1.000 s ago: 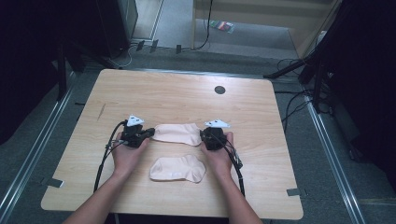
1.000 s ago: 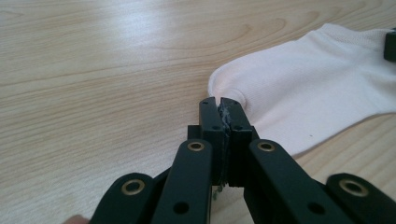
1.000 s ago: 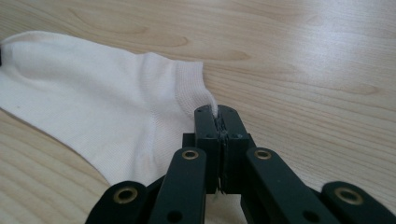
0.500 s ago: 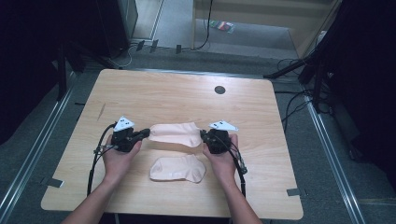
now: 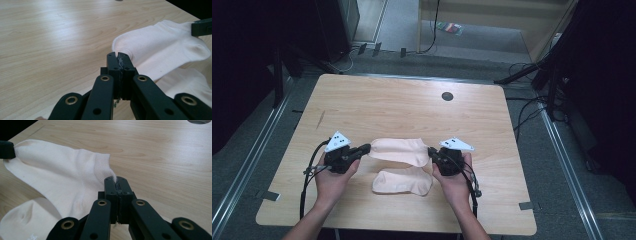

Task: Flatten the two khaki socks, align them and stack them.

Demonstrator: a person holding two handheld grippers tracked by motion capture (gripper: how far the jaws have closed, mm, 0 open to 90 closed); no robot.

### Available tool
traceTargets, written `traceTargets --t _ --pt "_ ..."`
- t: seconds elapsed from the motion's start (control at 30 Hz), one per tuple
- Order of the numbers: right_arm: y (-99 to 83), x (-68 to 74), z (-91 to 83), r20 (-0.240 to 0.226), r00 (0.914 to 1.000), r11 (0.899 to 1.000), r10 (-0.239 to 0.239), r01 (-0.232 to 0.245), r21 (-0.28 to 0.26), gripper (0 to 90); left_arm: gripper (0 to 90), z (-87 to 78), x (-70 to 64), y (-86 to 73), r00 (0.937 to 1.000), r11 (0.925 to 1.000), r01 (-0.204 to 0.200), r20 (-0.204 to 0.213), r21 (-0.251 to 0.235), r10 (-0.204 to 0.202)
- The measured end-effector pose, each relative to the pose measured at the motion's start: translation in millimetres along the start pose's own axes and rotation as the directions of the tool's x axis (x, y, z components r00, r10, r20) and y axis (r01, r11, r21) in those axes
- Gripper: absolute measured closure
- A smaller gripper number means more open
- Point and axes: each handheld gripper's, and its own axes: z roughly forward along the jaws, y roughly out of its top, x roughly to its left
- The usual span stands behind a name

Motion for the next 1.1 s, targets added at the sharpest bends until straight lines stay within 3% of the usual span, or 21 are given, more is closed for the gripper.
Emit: traceTargets --t 0.3,0.53,0.63,1.1 --pt "-8.6 6.5 -17.1 -0.013 0.9997 1.000 -0.020 0.020 0.005 89.4 90.0 -13.4 -9.3 -13.8 0.9996 1.0000 0.007 0.026 0.003 -0.007" --pt "-24.1 9.0 -27.7 -0.015 0.9995 0.999 -0.027 0.028 0.033 89.7 90.0 -20.7 -14.3 -33.4 0.9990 0.9987 0.007 0.043 0.050 -0.009" --pt "-30.7 9.7 -30.6 -0.021 0.9995 0.999 -0.025 0.026 0.045 89.7 90.0 -23.4 -19.3 -38.8 0.9987 0.9980 -0.014 0.050 0.062 0.011" --pt "-55.6 10.8 -22.4 -0.041 0.9987 0.995 -0.031 0.035 0.091 89.5 90.0 -20.0 -31.6 -55.4 0.9973 0.9923 -0.049 0.059 0.113 0.043"
